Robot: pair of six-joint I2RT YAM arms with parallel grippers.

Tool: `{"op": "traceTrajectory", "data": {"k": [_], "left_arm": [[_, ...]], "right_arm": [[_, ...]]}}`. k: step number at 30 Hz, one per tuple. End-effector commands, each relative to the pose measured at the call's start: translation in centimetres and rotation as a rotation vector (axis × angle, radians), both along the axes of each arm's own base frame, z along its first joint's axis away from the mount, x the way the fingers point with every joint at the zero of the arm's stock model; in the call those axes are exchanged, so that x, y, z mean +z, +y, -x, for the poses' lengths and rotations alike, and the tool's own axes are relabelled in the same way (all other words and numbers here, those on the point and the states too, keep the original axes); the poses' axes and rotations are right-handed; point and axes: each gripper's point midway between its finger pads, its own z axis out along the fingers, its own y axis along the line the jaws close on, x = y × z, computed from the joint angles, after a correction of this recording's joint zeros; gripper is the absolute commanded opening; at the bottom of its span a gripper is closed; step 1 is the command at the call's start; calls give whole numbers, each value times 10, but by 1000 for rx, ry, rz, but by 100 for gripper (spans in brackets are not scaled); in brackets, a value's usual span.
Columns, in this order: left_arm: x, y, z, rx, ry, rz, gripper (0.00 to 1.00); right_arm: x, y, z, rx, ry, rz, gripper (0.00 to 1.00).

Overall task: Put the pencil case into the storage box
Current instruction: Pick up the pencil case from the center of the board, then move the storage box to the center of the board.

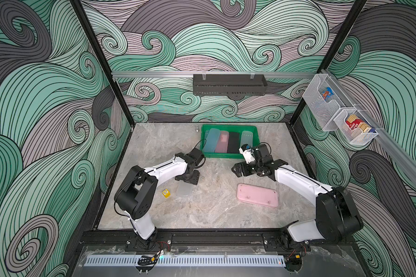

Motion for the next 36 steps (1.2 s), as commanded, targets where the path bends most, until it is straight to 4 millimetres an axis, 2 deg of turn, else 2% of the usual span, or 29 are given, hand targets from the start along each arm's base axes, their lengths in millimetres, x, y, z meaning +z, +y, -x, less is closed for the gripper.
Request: {"op": "traceTrajectory", "data": {"k": [1, 5, 8, 10, 13, 17, 21, 24, 27, 36], "left_arm": [[33, 2, -4, -14, -44, -9, 64], [61, -3, -13, -29, -78, 0, 65], [77, -9, -24, -45, -103, 9, 66], [83, -15, -31, -60, -109, 14, 66], [85, -24, -43, -75, -102, 25, 66], [86, -33, -58, -92, -100, 40, 66], [85, -40, -73, -101, -99, 63, 66], [86, -43, -83, -109, -99, 71, 66], [85, -43, -88, -117, -94, 78, 66], [79, -29, -86, -101, -83, 106, 66]], "right_arm": [[7, -3, 0, -12, -28, -1, 99], [10, -8, -5, -38, -32, -5, 99], [19, -24, -20, -104, -49, -15, 99], [25, -42, -35, -170, -72, 5, 99], [26, -69, -62, -250, -57, 25, 99], [18, -93, -97, -303, -43, 66, 99], [3, -111, -116, -338, 2, 110, 99], [-8, -118, -129, -336, 32, 156, 99], [-18, -116, -135, -303, 65, 182, 99], [-42, -110, -136, -236, 104, 218, 99]]}}
